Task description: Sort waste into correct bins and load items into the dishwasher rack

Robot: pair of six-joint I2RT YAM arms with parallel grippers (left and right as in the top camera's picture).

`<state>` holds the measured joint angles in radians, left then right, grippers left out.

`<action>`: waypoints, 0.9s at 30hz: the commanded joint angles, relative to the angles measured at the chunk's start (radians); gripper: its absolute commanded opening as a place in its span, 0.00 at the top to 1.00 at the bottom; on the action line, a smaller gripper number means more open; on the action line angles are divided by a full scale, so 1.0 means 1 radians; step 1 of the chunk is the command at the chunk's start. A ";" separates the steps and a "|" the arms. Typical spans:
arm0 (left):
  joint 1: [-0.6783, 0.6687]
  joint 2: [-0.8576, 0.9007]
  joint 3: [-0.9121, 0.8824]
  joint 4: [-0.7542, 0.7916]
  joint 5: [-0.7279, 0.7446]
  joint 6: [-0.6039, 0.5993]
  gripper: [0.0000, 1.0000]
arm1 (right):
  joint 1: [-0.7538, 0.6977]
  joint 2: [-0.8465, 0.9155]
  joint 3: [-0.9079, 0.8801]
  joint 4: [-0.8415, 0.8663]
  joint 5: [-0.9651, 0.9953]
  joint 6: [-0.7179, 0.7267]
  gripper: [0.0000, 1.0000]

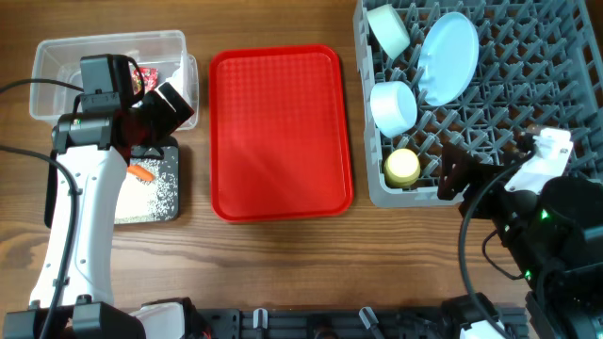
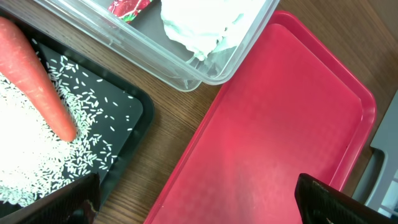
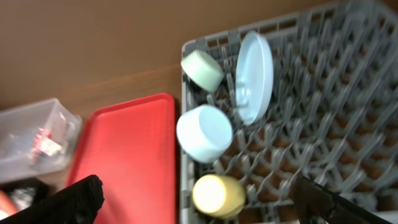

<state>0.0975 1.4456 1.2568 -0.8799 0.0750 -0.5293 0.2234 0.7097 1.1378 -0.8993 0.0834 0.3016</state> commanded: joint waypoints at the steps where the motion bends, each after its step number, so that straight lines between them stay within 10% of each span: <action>1: 0.004 0.008 0.006 0.000 -0.014 0.001 0.00 | -0.003 -0.010 0.014 0.012 0.035 -0.203 0.00; 15: 0.004 0.008 0.006 0.000 -0.014 0.001 0.00 | -0.018 -0.036 -0.059 0.202 0.099 -0.278 0.00; 27: 0.004 0.008 0.006 0.000 -0.014 0.001 0.00 | -0.190 -0.327 -0.730 0.907 -0.201 -0.370 0.00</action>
<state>0.0975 1.4456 1.2568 -0.8799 0.0750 -0.5293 0.0570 0.4782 0.5613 -0.0910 -0.0090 -0.0437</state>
